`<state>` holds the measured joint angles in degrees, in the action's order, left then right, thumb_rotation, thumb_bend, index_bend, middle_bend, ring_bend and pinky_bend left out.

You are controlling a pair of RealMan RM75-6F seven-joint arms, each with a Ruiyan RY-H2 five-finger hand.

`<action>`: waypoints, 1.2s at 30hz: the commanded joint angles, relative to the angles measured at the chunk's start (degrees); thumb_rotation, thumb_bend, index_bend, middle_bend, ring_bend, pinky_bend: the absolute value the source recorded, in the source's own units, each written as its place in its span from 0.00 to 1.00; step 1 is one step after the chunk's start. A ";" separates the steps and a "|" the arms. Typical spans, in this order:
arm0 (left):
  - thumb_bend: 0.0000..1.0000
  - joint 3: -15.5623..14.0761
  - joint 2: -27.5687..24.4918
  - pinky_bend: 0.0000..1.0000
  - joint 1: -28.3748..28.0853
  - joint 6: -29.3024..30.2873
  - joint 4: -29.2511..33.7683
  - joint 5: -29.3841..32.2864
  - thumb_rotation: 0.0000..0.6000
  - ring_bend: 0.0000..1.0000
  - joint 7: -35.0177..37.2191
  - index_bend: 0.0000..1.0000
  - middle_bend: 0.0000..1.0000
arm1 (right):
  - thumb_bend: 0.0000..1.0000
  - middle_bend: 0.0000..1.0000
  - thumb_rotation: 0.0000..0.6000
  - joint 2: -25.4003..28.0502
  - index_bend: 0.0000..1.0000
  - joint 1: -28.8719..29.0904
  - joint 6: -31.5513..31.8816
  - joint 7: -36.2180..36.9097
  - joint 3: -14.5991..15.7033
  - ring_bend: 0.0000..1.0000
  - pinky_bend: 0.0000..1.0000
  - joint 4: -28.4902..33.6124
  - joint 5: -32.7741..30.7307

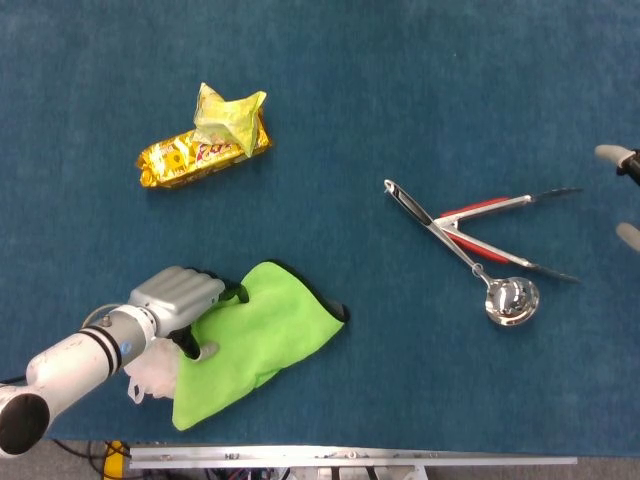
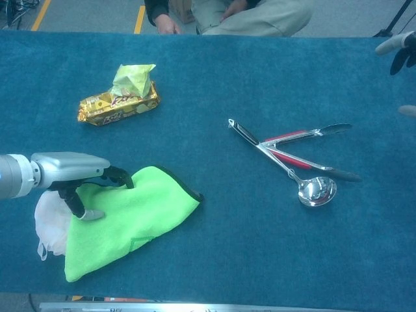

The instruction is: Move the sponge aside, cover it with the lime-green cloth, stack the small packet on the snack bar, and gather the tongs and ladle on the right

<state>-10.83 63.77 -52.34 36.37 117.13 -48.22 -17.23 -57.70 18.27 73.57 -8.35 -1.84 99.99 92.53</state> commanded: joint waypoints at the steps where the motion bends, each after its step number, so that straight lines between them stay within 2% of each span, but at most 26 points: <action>1: 0.34 0.23 -0.98 0.16 0.28 1.64 0.53 -0.86 1.00 0.15 0.03 0.18 0.20 | 0.15 0.42 1.00 0.08 0.23 -0.05 0.09 0.01 -0.01 0.37 0.58 0.04 0.06; 8: 0.34 1.54 -5.15 0.16 1.32 6.16 2.70 -2.79 1.00 0.06 0.67 0.09 0.12 | 0.15 0.42 1.00 0.37 0.23 -0.25 0.57 0.18 -0.25 0.37 0.58 0.18 -0.06; 13: 0.34 3.58 -8.42 0.16 4.46 12.10 3.74 -6.25 1.00 0.05 3.01 0.07 0.10 | 0.15 0.42 1.00 0.59 0.23 -0.61 1.00 -0.09 -0.30 0.37 0.58 0.15 -0.28; 17: 0.34 5.61 -9.76 0.16 8.84 19.07 3.20 -9.86 1.00 0.06 6.44 0.07 0.10 | 0.15 0.42 1.00 0.72 0.23 -1.24 1.58 -0.72 -0.55 0.37 0.58 -0.13 -1.38; 22: 0.34 7.15 -8.27 0.16 15.18 29.02 0.92 -15.11 1.00 0.06 9.33 0.08 0.11 | 0.15 0.42 1.00 0.84 0.23 -1.86 1.94 -1.23 -0.81 0.37 0.57 -0.87 -2.74; 30: 0.34 7.60 -4.05 0.16 24.46 42.47 -5.65 -24.32 1.00 0.06 10.64 0.09 0.11 | 0.16 0.42 1.00 -0.34 0.23 -3.80 4.46 -2.41 -1.54 0.37 0.53 -3.24 -5.13; 36: 0.34 6.92 -3.44 0.16 30.05 47.65 -7.82 -27.65 1.00 0.06 12.54 0.11 0.12 | 0.16 0.42 1.00 -0.90 0.23 -5.60 6.21 -1.90 -1.39 0.37 0.53 -4.23 -6.23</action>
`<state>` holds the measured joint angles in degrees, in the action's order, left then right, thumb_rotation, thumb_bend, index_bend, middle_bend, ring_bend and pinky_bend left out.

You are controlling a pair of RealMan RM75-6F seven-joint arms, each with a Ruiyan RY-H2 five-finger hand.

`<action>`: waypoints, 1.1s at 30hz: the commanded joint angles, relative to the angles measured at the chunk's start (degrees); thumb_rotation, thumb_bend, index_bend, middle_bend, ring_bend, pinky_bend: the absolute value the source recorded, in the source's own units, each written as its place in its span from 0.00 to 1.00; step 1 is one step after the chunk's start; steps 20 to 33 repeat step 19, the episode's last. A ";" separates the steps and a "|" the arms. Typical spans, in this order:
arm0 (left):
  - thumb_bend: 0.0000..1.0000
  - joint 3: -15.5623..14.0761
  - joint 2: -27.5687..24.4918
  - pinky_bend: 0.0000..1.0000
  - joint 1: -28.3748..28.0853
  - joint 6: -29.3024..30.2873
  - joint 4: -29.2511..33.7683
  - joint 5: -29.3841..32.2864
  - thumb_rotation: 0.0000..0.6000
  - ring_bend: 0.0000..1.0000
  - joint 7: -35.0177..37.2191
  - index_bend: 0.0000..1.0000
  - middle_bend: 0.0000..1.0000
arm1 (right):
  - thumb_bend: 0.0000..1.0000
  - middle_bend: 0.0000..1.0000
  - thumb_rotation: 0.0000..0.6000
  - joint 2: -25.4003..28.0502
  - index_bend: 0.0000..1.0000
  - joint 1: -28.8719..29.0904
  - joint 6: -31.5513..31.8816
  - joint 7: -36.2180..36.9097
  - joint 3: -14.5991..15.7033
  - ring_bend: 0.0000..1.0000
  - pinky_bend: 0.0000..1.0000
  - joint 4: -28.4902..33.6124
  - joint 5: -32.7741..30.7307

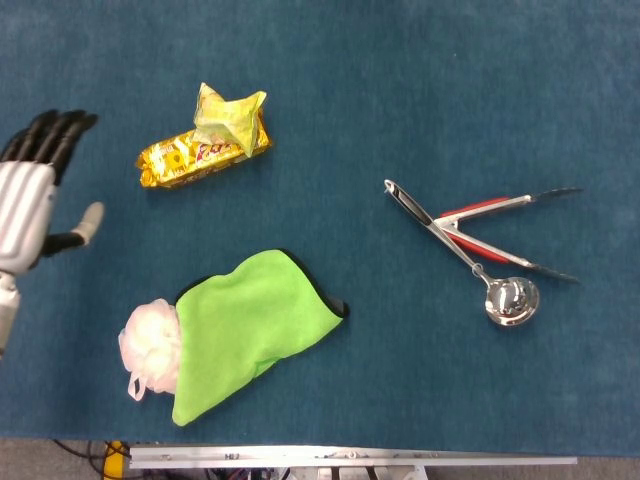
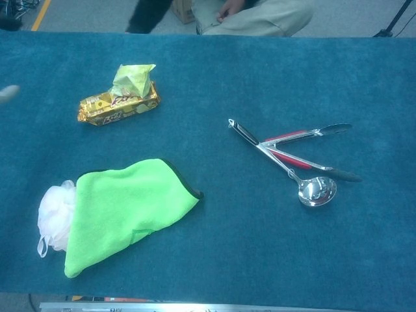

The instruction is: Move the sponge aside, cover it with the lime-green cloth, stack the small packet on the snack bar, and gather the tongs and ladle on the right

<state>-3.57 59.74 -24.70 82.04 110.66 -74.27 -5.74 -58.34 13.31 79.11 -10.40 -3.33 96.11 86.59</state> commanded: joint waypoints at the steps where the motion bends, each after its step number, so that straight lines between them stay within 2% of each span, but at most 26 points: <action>1: 0.34 -0.51 0.71 0.16 3.17 2.57 -1.72 -2.07 1.00 0.06 1.16 0.11 0.12 | 0.16 0.42 1.00 -0.36 0.23 -0.96 0.99 0.20 0.14 0.37 0.53 -0.51 -0.43; 11: 0.34 -2.52 4.71 0.16 12.81 11.65 -6.09 -8.36 1.00 0.06 1.24 0.11 0.13 | 0.16 0.42 1.00 -1.02 0.23 -5.17 4.76 0.17 1.65 0.37 0.52 -1.54 -0.78; 15: 0.34 -2.84 4.95 0.16 15.01 12.70 -6.57 -9.37 1.00 0.06 0.36 0.11 0.13 | 0.16 0.42 1.00 -1.34 0.23 -6.15 5.39 0.63 1.72 0.37 0.52 -2.04 -1.28; 33: 0.34 -2.66 4.79 0.16 15.88 11.82 -6.97 -9.50 1.00 0.06 -1.24 0.11 0.13 | 0.16 0.42 1.00 -1.64 0.23 -6.56 5.24 0.85 1.81 0.37 0.52 -2.41 -1.42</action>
